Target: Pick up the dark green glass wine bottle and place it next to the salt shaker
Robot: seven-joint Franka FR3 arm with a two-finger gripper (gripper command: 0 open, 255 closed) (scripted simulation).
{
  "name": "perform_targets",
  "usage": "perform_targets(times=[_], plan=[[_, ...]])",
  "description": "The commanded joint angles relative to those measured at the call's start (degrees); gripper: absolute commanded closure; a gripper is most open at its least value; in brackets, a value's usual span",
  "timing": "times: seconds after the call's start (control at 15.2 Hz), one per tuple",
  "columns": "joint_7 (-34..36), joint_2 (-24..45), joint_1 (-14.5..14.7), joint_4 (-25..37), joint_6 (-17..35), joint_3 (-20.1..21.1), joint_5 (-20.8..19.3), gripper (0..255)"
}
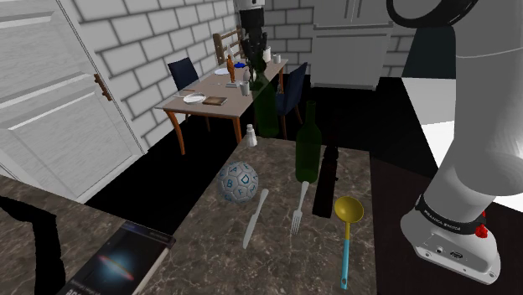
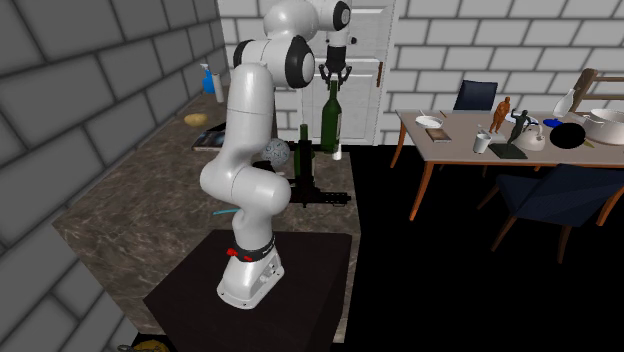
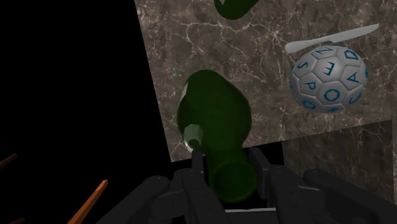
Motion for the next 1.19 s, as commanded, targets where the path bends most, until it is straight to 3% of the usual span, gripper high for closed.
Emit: perform_targets(times=[0.0,1.12], plan=[[-0.08,-0.48,0.00,-2.32,1.92,-0.01,-0.02,255],[-0.30,-1.81,0.20,-16.59,14.85,0.02,-0.04,255]])
